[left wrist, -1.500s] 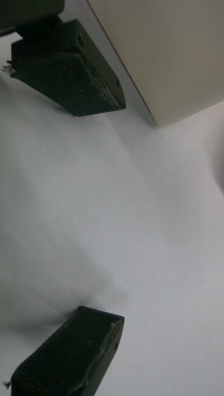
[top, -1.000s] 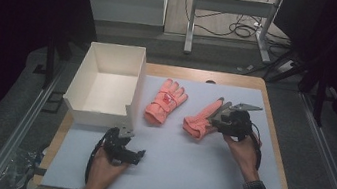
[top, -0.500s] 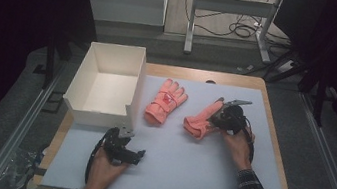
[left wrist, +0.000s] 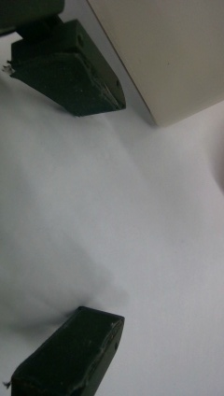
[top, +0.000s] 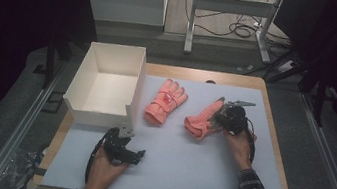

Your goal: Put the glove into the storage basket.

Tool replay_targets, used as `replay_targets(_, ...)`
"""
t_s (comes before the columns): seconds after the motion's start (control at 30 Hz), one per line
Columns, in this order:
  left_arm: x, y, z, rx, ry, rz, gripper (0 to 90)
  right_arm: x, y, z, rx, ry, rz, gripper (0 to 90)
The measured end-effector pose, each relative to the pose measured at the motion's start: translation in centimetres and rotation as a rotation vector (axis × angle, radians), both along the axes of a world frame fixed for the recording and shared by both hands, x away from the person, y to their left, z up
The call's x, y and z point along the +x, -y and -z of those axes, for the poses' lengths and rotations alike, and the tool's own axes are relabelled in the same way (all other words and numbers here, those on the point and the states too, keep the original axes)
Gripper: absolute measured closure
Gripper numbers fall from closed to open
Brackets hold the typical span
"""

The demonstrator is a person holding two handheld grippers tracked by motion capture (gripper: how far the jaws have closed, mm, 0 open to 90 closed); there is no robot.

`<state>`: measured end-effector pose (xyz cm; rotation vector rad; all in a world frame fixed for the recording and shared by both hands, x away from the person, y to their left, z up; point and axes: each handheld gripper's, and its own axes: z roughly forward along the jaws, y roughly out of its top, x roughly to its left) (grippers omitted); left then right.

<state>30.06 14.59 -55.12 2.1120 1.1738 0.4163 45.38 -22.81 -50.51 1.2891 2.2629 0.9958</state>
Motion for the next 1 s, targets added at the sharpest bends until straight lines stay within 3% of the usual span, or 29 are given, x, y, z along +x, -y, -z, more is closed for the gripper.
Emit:
replay_targets(0.33, 0.0, 0.0, 0.0, 0.000, 0.000, 0.000, 1.3, -0.4, 0.3, -0.8, 0.035, 0.008, -0.019, 87.6)
replay_targets(0.6, 0.0, 0.0, 0.0, -0.001, 0.000, 0.000, 1.3, -1.1, 0.7, -2.3, 0.050, 0.026, -0.053, 87.9)
replay_targets(1.0, 0.0, 0.0, 0.0, -0.004, 0.000, -0.002, 1.3, -2.6, 1.1, -4.3, 0.119, 0.021, -0.171, 88.0)
